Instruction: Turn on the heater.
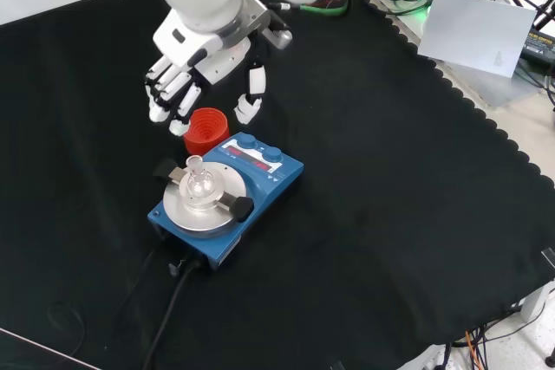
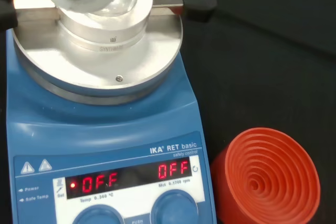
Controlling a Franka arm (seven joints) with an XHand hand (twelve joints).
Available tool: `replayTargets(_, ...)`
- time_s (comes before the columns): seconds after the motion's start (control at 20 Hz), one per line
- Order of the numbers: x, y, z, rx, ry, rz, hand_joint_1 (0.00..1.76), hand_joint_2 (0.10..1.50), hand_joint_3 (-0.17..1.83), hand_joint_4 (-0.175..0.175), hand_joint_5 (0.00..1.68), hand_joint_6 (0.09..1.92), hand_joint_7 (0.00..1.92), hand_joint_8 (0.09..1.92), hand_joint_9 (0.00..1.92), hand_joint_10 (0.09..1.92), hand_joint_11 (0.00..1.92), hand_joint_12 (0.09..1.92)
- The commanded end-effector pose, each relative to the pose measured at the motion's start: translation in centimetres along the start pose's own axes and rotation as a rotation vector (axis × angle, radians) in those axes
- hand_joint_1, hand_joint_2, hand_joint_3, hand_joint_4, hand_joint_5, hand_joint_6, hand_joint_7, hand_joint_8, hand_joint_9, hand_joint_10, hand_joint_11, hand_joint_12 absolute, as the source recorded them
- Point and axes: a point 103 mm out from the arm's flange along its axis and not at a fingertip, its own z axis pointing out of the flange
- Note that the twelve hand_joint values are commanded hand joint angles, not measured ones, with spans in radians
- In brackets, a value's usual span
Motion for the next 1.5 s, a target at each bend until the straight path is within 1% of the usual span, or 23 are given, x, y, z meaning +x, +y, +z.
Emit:
replayTargets(0.05, -1.4, -2.1, -0.4, -0.043, 0.032, 0.027, 0.83, 0.59, 0.50, 0.017, 0.45, 0.18, 0.05, 0.53, 0.14, 0.69, 0.00, 1.07)
replayTargets(0.25, -2.0, -3.4, 0.0, -0.042, 0.053, 0.028, 0.83, 0.60, 0.50, 0.017, 0.45, 0.17, 0.05, 0.53, 0.15, 0.69, 0.00, 1.10)
replayTargets(0.35, -2.2, -4.1, 0.4, -0.037, 0.073, 0.023, 0.83, 0.60, 0.51, 0.015, 0.44, 0.15, 0.09, 0.54, 0.20, 0.70, 0.00, 1.19)
replayTargets(0.4, -2.4, -4.5, 0.6, -0.039, 0.092, 0.008, 0.83, 0.60, 0.51, 0.014, 0.44, 0.14, 0.13, 0.56, 0.25, 0.71, 0.00, 1.25)
replayTargets(0.5, -2.5, -5.2, 0.9, -0.035, 0.118, -0.011, 0.85, 0.60, 0.54, 0.009, 0.44, 0.12, 0.27, 0.60, 0.41, 0.68, 0.05, 1.34)
replayTargets(0.7, -2.6, -6.5, 2.1, -0.012, 0.129, -0.013, 0.94, 0.57, 0.64, 0.001, 0.43, 0.09, 0.58, 0.61, 0.77, 0.58, 0.29, 1.33)
replayTargets(0.85, -2.6, -7.3, 3.4, 0.013, 0.121, -0.009, 1.01, 0.56, 0.71, -0.006, 0.43, 0.09, 0.79, 0.61, 0.96, 0.53, 0.51, 1.28)
replayTargets(0.9, -2.6, -7.6, 3.8, 0.020, 0.117, -0.007, 1.04, 0.56, 0.72, -0.011, 0.43, 0.09, 0.88, 0.62, 1.04, 0.51, 0.63, 1.23)
replayTargets(1.0, -2.6, -8.0, 4.5, 0.024, 0.118, -0.006, 1.09, 0.57, 0.73, -0.027, 0.43, 0.09, 1.06, 0.67, 1.22, 0.50, 0.91, 1.08)
replayTargets(1.1, -2.6, -8.4, 5.2, 0.029, 0.118, -0.008, 1.14, 0.58, 0.72, -0.044, 0.43, 0.09, 1.22, 0.77, 1.41, 0.58, 1.27, 0.88)
replayTargets(1.15, -2.6, -8.5, 5.5, 0.032, 0.113, -0.008, 1.16, 0.59, 0.71, -0.048, 0.44, 0.09, 1.29, 0.85, 1.49, 0.65, 1.41, 0.83)
replayTargets(1.2, -2.6, -8.6, 5.9, 0.037, 0.109, -0.008, 1.17, 0.59, 0.70, -0.050, 0.45, 0.09, 1.37, 0.96, 1.57, 0.74, 1.53, 0.82)
replayTargets(1.25, -2.6, -8.6, 6.3, 0.044, 0.107, -0.008, 1.18, 0.59, 0.70, -0.050, 0.46, 0.09, 1.43, 1.07, 1.63, 0.85, 1.62, 0.84)
replayTargets(1.35, -2.5, -8.7, 7.0, 0.058, 0.094, -0.012, 1.19, 0.60, 0.71, -0.048, 0.48, 0.09, 1.52, 1.25, 1.72, 1.08, 1.73, 0.98)
replayTargets(1.4, -2.5, -8.7, 7.3, 0.068, 0.087, -0.015, 1.21, 0.61, 0.72, -0.047, 0.50, 0.09, 1.55, 1.35, 1.76, 1.19, 1.76, 1.06)
replayTargets(1.5, -2.3, -8.7, 7.9, 0.089, 0.078, -0.025, 1.28, 0.62, 0.78, -0.043, 0.52, 0.09, 1.60, 1.53, 1.80, 1.36, 1.72, 1.19)
